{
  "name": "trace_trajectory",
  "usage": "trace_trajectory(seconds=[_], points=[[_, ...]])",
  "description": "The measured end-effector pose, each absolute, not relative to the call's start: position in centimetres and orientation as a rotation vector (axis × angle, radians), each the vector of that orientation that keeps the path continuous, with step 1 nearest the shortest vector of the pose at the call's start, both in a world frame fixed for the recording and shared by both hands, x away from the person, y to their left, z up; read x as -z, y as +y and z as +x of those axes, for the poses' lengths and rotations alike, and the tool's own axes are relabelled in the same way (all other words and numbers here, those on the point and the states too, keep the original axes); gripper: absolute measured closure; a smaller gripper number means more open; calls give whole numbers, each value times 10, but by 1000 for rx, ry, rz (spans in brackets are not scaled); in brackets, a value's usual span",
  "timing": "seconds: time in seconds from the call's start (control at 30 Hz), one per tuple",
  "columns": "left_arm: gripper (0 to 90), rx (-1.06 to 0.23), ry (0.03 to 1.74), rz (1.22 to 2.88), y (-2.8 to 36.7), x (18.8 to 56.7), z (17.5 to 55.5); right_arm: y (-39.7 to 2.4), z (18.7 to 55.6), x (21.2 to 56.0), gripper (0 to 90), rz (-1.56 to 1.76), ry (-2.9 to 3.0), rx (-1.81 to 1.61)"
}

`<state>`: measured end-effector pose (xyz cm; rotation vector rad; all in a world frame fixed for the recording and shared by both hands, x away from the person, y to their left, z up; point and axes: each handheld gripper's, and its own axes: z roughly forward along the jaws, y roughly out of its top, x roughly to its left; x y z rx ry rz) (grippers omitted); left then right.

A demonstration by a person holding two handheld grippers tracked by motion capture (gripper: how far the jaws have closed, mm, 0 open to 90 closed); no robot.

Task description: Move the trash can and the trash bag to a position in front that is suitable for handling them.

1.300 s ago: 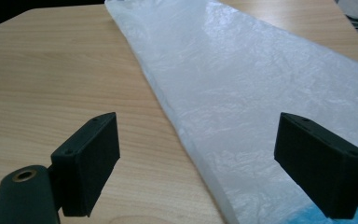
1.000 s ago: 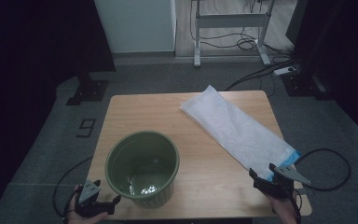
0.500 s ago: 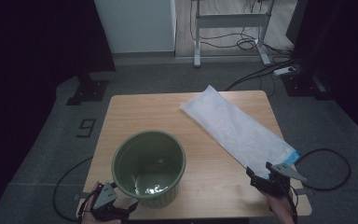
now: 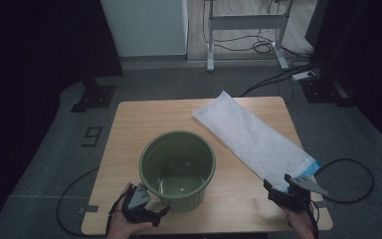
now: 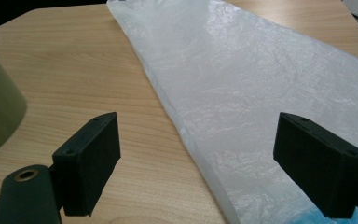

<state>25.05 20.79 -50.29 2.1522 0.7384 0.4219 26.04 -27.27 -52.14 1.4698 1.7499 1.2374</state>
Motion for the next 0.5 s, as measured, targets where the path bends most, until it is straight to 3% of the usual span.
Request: trace_trajectory(seconds=[0.5], points=[[22, -383, 685, 2168, 177, 504, 288, -273, 259, 522, 143, 1476, 1741, -1216]])
